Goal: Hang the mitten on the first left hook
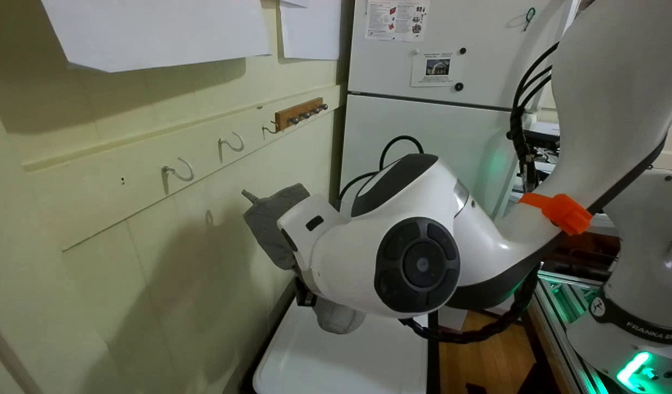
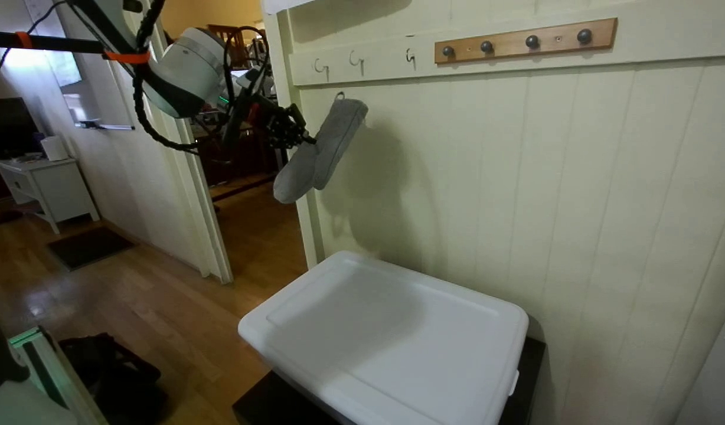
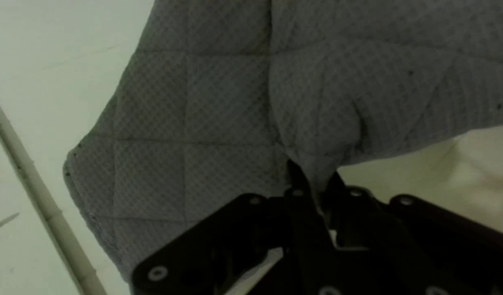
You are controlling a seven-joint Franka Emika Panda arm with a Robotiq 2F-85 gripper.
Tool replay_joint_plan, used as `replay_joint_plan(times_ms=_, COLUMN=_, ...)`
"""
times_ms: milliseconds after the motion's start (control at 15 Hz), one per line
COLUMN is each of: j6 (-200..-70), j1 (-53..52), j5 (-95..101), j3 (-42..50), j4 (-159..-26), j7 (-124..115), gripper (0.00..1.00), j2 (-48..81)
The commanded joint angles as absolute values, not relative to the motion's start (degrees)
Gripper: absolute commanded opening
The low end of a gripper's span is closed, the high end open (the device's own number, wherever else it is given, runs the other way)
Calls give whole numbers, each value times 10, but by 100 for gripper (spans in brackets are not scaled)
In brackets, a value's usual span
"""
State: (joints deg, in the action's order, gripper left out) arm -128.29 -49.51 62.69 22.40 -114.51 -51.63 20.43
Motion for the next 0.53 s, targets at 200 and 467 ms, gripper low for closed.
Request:
replay_joint_plan(times_ms=200, j6=-1210, j1=-353, j5=733, j3=37, j4=-1127, j7=-542, gripper=3, j2=182)
replay_joint_plan(times_ms=467, j6=-1189, j1=-298, j5=771, j3=-36, j4=-1110, j7=-537, gripper=3, j2=187)
